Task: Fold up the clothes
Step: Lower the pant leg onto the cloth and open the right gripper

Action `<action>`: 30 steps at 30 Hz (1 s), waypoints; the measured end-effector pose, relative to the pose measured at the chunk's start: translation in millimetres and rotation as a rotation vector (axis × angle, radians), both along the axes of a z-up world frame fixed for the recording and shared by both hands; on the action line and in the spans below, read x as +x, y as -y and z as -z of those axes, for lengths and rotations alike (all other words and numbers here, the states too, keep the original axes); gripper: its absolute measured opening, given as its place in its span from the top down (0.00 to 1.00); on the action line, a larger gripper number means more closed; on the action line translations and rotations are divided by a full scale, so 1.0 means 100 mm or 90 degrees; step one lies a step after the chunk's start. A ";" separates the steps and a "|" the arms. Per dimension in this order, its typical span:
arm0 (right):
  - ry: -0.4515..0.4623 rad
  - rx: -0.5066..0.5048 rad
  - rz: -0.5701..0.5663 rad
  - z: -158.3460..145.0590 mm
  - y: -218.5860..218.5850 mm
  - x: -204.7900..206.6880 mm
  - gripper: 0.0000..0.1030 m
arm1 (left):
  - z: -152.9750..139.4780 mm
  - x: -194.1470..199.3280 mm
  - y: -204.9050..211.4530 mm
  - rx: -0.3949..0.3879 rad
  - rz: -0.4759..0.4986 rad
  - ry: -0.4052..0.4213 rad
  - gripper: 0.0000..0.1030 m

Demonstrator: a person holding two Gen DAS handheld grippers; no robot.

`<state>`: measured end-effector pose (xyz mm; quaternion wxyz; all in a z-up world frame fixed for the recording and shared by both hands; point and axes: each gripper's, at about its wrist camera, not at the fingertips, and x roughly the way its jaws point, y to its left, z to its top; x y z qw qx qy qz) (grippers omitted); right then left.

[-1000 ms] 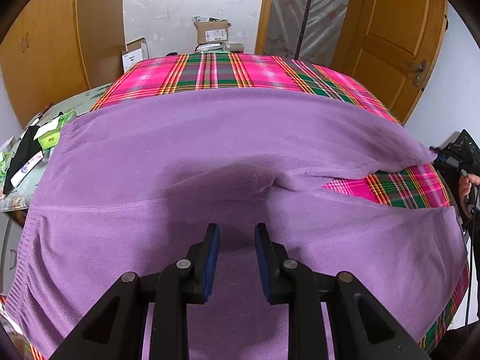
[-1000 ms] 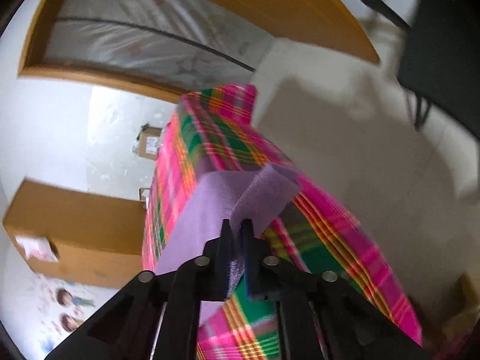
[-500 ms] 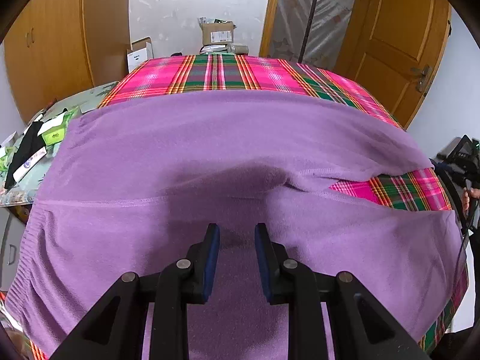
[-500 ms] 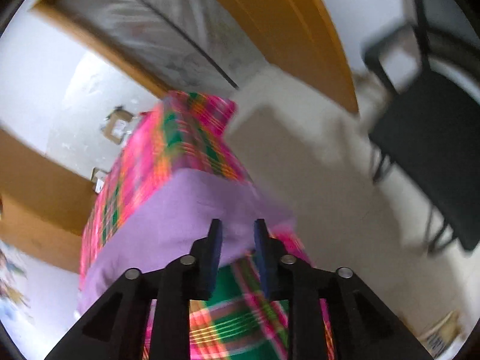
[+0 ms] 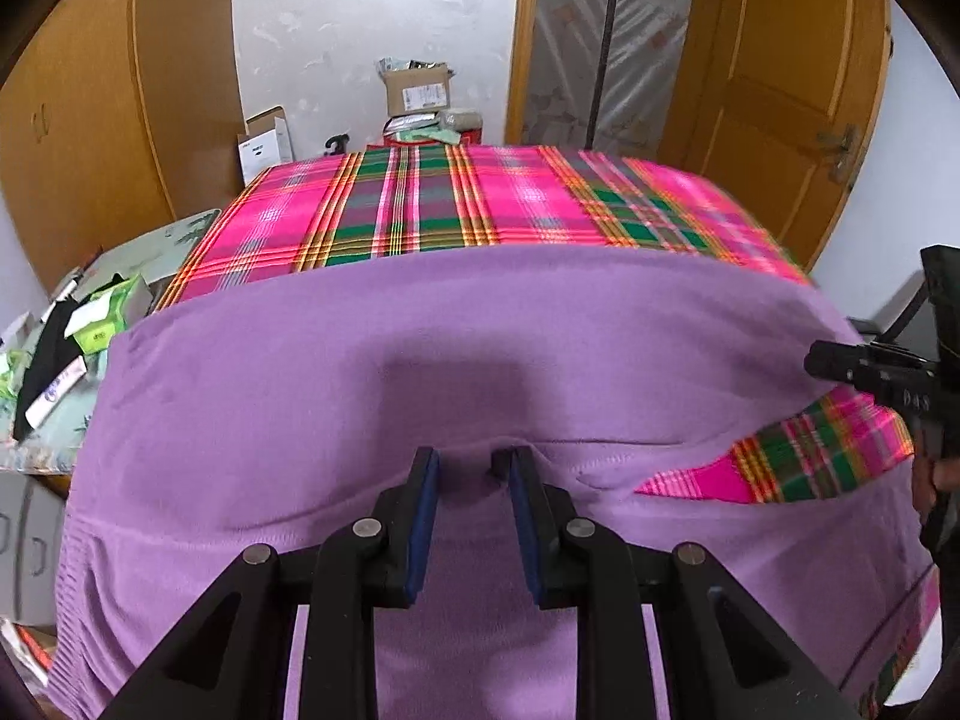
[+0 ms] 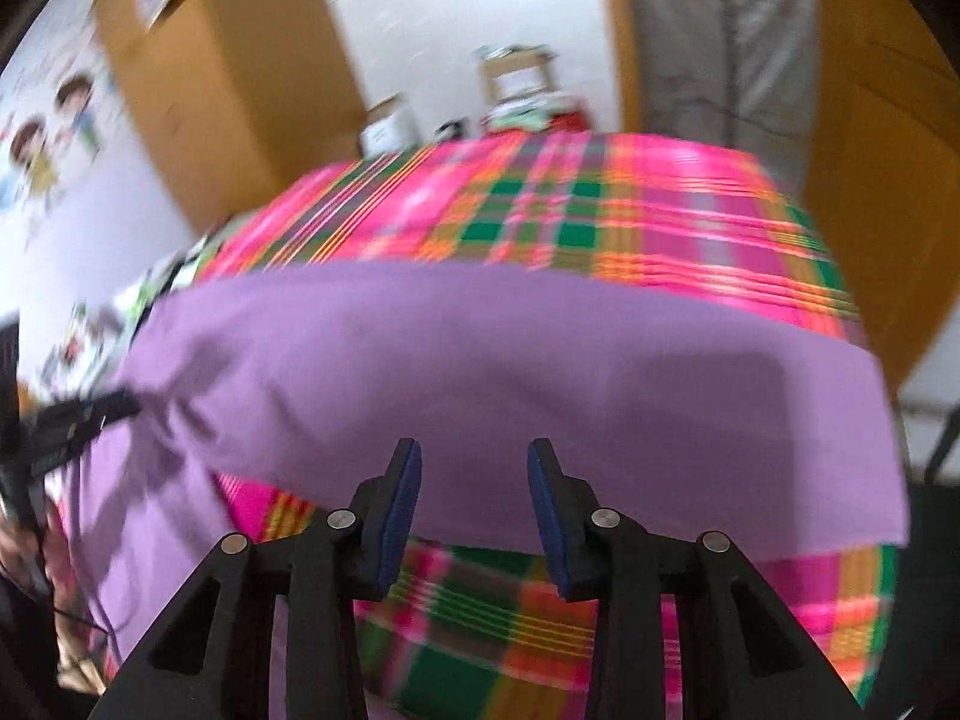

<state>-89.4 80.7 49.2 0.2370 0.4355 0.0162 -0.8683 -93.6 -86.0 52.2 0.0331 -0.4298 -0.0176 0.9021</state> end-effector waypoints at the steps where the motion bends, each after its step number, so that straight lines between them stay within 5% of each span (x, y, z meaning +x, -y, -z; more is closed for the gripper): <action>1: 0.006 0.013 -0.013 0.05 0.08 0.01 0.67 | 0.00 0.01 0.01 0.005 0.003 -0.004 0.76; 8: 0.026 0.047 -0.030 0.22 0.15 0.05 0.69 | 0.28 0.08 0.19 0.027 -0.007 0.047 0.75; 14: -0.005 -0.005 -0.037 -0.02 0.08 0.28 0.67 | 0.21 0.44 0.34 0.026 -0.022 0.019 0.69; 30: -0.080 -0.031 -0.043 -0.23 0.29 0.99 0.67 | 0.36 1.44 1.59 0.006 -0.252 0.031 0.71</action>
